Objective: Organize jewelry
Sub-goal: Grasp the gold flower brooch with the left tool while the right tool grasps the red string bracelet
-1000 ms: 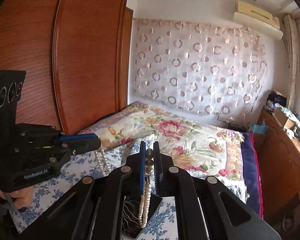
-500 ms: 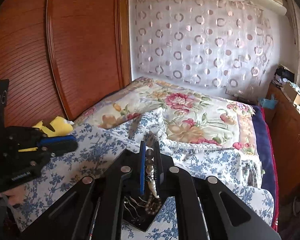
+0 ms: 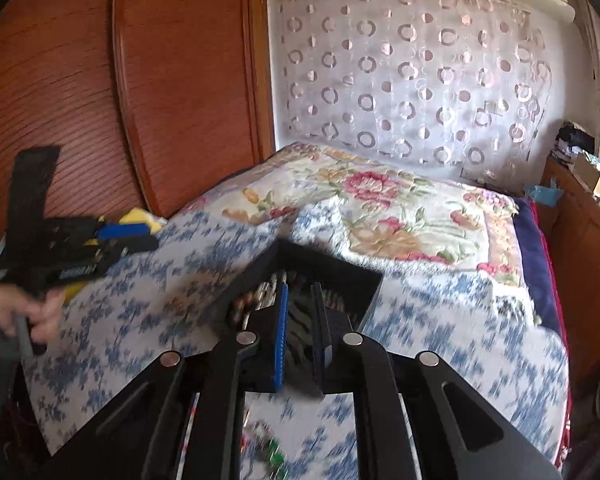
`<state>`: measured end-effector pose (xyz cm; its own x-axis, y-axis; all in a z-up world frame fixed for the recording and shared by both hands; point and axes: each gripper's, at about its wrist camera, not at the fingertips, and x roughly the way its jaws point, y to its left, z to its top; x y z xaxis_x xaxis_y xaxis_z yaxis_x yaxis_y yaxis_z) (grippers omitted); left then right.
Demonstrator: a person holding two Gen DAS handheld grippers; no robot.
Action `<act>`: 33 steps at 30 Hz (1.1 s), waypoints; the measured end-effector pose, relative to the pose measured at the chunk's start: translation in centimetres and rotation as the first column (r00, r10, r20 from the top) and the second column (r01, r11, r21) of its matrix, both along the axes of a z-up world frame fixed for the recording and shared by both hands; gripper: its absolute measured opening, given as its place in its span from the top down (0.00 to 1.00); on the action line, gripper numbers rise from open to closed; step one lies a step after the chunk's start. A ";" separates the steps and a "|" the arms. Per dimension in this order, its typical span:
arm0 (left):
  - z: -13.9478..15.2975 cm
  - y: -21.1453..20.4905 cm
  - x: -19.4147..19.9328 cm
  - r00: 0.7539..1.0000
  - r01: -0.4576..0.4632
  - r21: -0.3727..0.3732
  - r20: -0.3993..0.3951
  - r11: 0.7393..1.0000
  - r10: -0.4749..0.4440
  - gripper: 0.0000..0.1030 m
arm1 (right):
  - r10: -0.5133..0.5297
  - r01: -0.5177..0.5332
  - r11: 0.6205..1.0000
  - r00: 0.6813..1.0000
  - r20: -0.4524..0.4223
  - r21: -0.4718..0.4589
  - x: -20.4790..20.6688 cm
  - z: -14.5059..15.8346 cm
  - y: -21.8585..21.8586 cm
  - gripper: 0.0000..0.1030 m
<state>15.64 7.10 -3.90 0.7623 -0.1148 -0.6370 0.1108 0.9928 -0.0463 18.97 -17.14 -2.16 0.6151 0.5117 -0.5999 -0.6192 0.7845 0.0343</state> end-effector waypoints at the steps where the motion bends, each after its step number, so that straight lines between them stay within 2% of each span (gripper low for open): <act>1: -0.5 0.1 -0.1 1.000 -0.001 0.004 -0.007 1.000 0.001 0.66 | 0.004 -0.004 1.000 1.000 -0.006 -0.004 -0.6 -0.6 0.0 0.88; 3: -1.7 0.3 -0.1 1.000 -0.006 0.014 -0.029 1.000 0.006 0.54 | 0.014 -0.015 1.000 1.000 -0.028 -0.009 -1.9 -1.9 -0.2 0.88; 4: -2.4 0.5 -0.1 0.999 -0.011 0.019 -0.041 1.000 0.012 0.53 | 0.018 -0.019 1.000 0.999 -0.035 -0.012 -2.5 -2.5 -0.2 0.88; 8: -4.7 0.9 0.0 0.995 -0.012 0.034 -0.097 0.999 0.015 0.52 | 0.027 -0.029 0.999 0.998 -0.062 -0.026 -3.8 -4.4 -0.3 0.77; 13: -6.7 0.5 0.3 0.988 0.009 0.055 -0.154 0.998 0.000 0.52 | 0.025 -0.030 0.998 0.996 -0.083 -0.051 -4.9 -5.7 -0.2 0.76; 20: -7.1 -0.6 0.8 0.987 0.026 0.079 -0.161 0.996 -0.013 0.53 | 0.039 -0.047 0.996 0.995 -0.097 -0.078 -6.5 -6.8 0.3 0.76; 24: -7.4 -1.0 1.1 0.985 0.039 0.093 -0.169 0.995 -0.023 0.65 | 0.055 -0.063 0.995 0.994 -0.099 -0.083 -7.3 -6.9 0.5 0.76; 26: -7.4 -1.2 1.4 0.985 0.039 0.096 -0.172 0.995 -0.022 0.67 | 0.065 -0.073 0.994 0.993 -0.103 -0.083 -7.6 -7.0 0.7 0.76; 30: -7.4 -1.6 1.5 0.985 0.057 0.084 -0.168 0.995 -0.042 0.86 | 0.074 -0.084 0.993 0.991 -0.113 -0.085 -7.9 -7.3 0.9 0.76; 33: -7.3 -2.1 0.9 0.986 0.051 0.115 -0.167 0.992 -0.031 0.86 | 0.082 -0.094 0.992 0.989 -0.123 -0.089 -8.2 -7.7 1.0 0.76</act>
